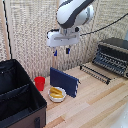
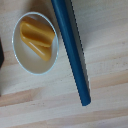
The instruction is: Please shift your gripper toward the book. Carefully hold the book with your gripper. Gently transport the book using your gripper to the caddy's front section. Safely let the book go into the caddy's front area.
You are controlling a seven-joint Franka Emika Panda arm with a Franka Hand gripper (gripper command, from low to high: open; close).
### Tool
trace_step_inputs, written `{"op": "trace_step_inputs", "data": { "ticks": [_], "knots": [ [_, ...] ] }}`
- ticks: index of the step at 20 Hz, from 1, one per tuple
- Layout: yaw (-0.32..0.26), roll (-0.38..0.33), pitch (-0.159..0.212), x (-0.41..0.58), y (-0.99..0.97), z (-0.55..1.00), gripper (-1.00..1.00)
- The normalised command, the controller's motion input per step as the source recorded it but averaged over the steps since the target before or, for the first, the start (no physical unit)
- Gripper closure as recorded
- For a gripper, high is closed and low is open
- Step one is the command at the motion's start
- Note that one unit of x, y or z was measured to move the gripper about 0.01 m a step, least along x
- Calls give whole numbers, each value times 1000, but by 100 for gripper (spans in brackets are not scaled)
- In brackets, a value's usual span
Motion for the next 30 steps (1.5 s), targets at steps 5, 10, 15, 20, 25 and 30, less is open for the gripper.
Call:
{"op": "trace_step_inputs", "data": {
  "ticks": [5,10,15,20,25,30],
  "knots": [
    [33,0,72,-3,9,-507,-100],
    [24,0,83,-6,0,-509,-100],
    [32,4,27,73,-28,-327,-100],
    [59,0,0,126,-9,-259,-100],
    [67,0,0,126,-30,-310,-100],
    [63,0,-4,164,-50,-175,100]
  ]
}}
